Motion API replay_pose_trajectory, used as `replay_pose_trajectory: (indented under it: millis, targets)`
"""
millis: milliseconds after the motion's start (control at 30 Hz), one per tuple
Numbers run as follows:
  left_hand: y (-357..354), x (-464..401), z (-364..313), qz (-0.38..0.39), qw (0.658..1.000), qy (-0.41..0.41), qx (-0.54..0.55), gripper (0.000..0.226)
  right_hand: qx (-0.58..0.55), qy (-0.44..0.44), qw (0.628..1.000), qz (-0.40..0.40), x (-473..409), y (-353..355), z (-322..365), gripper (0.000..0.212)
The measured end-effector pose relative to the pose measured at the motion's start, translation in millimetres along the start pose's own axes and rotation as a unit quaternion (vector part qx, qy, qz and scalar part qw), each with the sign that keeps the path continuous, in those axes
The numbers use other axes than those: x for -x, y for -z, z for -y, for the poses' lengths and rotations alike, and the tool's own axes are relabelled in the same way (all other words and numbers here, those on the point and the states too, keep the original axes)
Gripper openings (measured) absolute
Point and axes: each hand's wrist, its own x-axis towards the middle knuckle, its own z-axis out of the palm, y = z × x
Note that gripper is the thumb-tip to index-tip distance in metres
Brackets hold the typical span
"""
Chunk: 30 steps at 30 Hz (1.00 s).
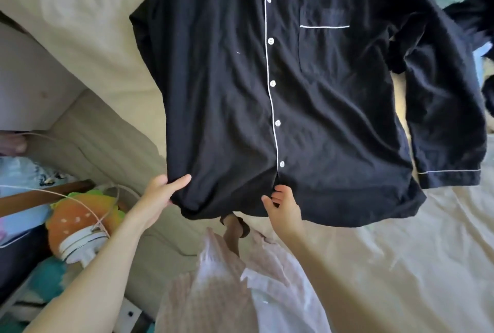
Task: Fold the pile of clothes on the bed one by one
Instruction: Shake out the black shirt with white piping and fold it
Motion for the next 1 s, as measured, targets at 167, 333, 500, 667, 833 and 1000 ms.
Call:
replay_pose_trajectory:
  millis: [167, 333, 500, 667, 833, 1000]
  targets:
    - [34.3, 19.7, 13.0, 0.114, 0.992, -0.025, -0.056, 0.021, -0.064, -0.033, 0.997, -0.017, 1.3, -13.3, 3.4, 0.013]
    - [34.9, 28.3, 22.4, 0.019, 0.998, -0.054, -0.014, 0.017, -0.010, 0.037, 0.993, -0.113, 27.8, 6.0, -13.6, 0.026]
    - [23.6, 35.6, 34.3, -0.034, 0.998, -0.049, -0.025, 0.017, 0.050, 0.002, 0.995, -0.086, 26.8, 10.2, -20.3, 0.010]
    - [30.0, 41.2, 48.3, 0.045, 0.998, 0.041, -0.035, 0.022, 0.111, -0.045, 0.990, -0.069, 20.1, 13.3, -22.3, 0.020]
    - [19.7, 45.0, 43.6, 0.010, 0.999, 0.021, -0.028, 0.007, 0.153, -0.038, 0.985, -0.077, 29.5, 18.0, -19.4, 0.021]
    - [15.8, 45.1, 41.9, -0.003, 0.994, -0.006, -0.106, 0.018, 0.255, 0.073, 0.955, -0.133, 35.4, 22.8, 8.4, 0.021]
